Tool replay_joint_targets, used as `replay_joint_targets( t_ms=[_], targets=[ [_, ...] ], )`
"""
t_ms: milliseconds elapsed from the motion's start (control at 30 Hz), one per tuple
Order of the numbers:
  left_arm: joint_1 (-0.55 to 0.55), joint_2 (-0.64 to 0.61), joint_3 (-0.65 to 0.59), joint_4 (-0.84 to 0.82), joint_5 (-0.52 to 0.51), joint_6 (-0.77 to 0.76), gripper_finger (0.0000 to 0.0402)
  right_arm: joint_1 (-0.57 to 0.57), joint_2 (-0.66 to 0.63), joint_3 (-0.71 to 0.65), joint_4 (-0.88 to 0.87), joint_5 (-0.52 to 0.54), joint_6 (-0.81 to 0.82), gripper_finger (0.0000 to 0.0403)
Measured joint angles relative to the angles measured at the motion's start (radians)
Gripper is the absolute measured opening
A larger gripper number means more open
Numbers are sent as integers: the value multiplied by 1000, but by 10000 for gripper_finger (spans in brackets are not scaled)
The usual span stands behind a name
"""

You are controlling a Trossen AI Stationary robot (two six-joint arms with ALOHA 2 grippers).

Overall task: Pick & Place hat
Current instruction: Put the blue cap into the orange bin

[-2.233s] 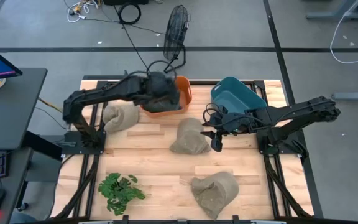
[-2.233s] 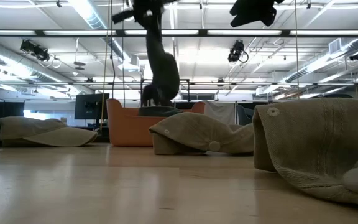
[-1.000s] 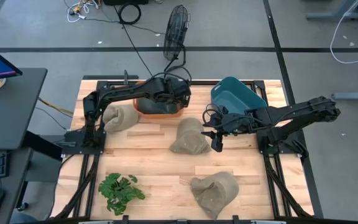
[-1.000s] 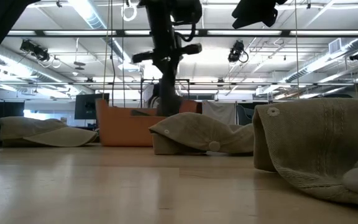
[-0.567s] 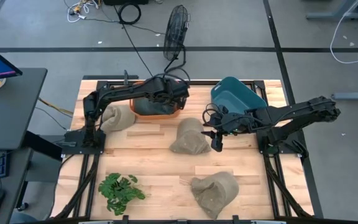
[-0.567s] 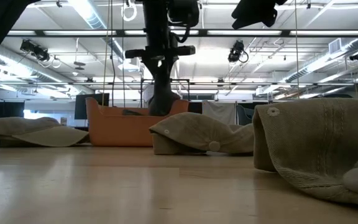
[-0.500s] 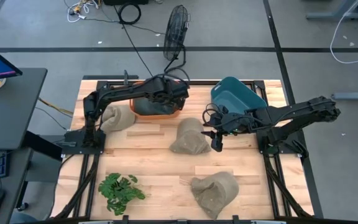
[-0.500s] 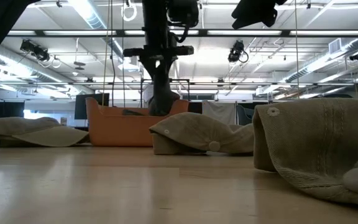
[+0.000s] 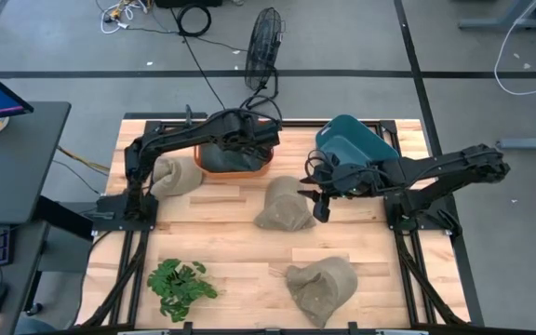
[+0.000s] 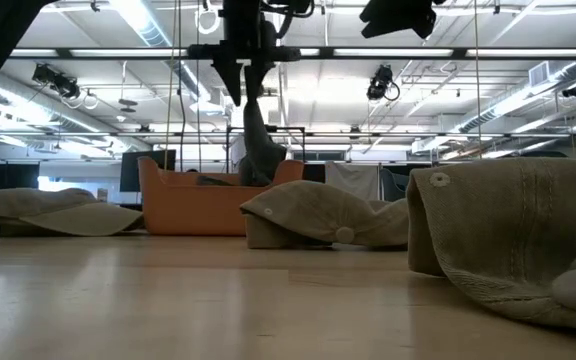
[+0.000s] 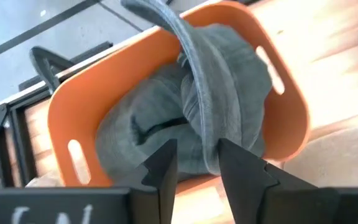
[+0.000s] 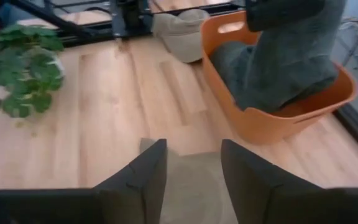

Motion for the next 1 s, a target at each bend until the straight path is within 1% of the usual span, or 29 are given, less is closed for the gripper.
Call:
replay_joint_targets(
  t_ms=[67,167,233,267,333,400,467,567,633,733,867,1000],
  targets=[
    [-5,1,0,21,-22,19,101,-16,0,0,-8,6,-16,124],
    [-7,0,0,13,-78,44,60,-42,0,0,-13,-1,-22,69],
    [1,0,0,-1,-80,59,27,-63,2,0,2,-2,-55,25],
    [9,0,0,-9,-78,63,16,-77,9,0,18,-4,-86,13],
    [25,0,0,-14,-75,57,12,-113,24,0,43,-7,-134,11],
    [38,0,0,-15,-65,50,15,-153,43,0,75,-7,-147,12],
    [46,0,0,-16,-49,48,17,-188,66,0,93,-8,-151,5],
    [53,0,0,-11,-3,17,16,-237,111,0,129,-55,-150,5],
    [52,0,0,7,5,1,12,-258,130,0,144,-96,-141,4],
    [42,-2,-1,52,-10,-2,7,-268,138,0,148,-119,-102,2],
    [32,-5,-1,106,-48,-76,7,-267,135,0,168,-96,-103,3],
    [18,-5,-2,143,-97,-104,6,-269,134,0,221,-77,-106,2]
  ],
)
